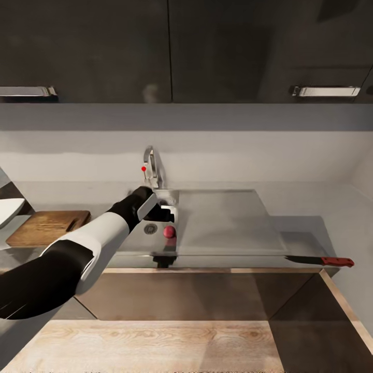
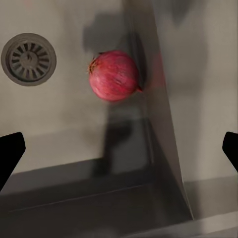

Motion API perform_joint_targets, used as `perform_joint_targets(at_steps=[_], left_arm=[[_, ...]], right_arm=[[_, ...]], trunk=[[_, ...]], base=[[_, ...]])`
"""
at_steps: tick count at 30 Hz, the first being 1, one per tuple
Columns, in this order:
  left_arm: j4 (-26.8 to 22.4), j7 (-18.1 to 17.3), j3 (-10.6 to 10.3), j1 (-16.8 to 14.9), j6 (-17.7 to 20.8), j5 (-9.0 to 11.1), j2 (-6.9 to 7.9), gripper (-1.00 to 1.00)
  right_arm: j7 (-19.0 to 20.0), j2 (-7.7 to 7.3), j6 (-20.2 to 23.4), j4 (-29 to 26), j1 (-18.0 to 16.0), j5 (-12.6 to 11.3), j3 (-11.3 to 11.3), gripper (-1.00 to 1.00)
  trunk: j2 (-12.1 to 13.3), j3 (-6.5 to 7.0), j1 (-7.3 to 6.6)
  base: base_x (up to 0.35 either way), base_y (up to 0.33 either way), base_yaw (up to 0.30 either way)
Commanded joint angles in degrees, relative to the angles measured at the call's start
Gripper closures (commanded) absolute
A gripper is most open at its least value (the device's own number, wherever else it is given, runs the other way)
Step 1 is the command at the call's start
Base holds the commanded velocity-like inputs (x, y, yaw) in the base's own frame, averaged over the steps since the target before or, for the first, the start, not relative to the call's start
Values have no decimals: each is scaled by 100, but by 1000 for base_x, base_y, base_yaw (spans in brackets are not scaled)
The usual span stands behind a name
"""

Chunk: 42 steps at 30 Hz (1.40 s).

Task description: In the kitchen, take the Vidalia onion out of the sink, dice it on the chopping board with the paring knife, put the diced onion into the bowl on the countertop, then place both the paring knife and the chopping board into the sink.

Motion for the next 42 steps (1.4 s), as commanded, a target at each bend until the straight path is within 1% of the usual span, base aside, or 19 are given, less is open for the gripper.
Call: perform_joint_targets(at_steps=[1,5,8,14,32,42], left_arm=[[-6,48,-34,2,16,62,1,-100],[-6,49,-44,17,14,62,4,-100],[-6,61,-100,50,14,62,7,-100],[-6,218,-206,87,15,62,8,-100],[-6,278,-231,97,18,62,24,-100],[-6,276,-261,117,21,70,17,-100]], right_arm=[[34,-1,-18,5,-4,32,-51,-100],[34,-1,-16,5,-4,32,-48,-100],[34,-1,-15,5,-4,32,-47,-100],[34,-1,-18,5,-4,32,-47,-100],[34,-1,-19,5,-4,32,-47,-100],[34,-1,-20,5,-4,32,-47,-100]], trunk=[[-12,-20,3],[-12,-57,3],[-12,-84,3],[-12,-139,3],[-12,-301,3],[-12,-315,3]], base=[[0,0,0],[0,0,0],[2,0,0],[55,0,0],[163,48,0],[17,1,0]])
